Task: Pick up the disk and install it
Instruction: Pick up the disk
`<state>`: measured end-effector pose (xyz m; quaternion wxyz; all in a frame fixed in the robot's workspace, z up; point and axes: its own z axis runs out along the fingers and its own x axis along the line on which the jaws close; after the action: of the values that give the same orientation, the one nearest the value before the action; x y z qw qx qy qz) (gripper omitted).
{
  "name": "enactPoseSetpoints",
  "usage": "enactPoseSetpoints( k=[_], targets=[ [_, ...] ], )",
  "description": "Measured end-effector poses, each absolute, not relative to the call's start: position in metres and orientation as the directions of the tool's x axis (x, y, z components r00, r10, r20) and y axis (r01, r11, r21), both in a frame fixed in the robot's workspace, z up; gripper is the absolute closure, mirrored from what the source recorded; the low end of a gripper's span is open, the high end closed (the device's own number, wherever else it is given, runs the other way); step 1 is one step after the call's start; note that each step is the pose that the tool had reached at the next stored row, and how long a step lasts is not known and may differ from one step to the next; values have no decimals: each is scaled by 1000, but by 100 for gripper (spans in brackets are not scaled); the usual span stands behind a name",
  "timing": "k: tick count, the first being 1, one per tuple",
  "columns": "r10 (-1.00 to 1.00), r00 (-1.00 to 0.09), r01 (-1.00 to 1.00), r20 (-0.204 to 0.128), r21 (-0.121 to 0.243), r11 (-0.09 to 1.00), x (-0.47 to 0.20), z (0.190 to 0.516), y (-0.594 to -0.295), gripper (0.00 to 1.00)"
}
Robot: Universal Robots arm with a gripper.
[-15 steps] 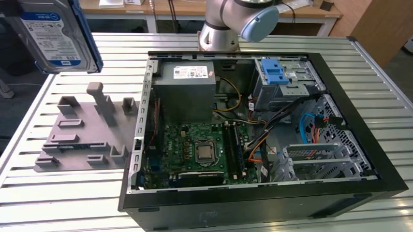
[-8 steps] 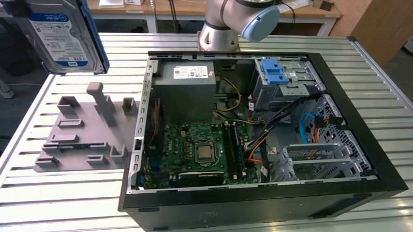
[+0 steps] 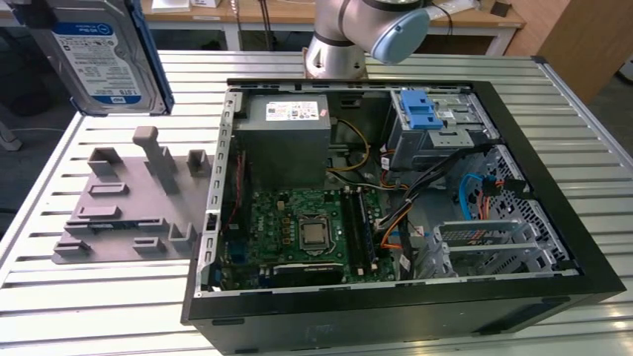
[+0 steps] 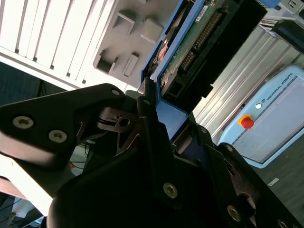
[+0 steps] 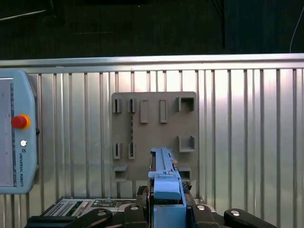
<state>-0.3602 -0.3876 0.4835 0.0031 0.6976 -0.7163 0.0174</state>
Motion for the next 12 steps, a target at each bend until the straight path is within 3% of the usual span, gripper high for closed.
enactPoseSetpoints(
  k=[12],
  targets=[
    [-999,-27,-999,29,-20,26,-356,483,-401,64]
  ],
)
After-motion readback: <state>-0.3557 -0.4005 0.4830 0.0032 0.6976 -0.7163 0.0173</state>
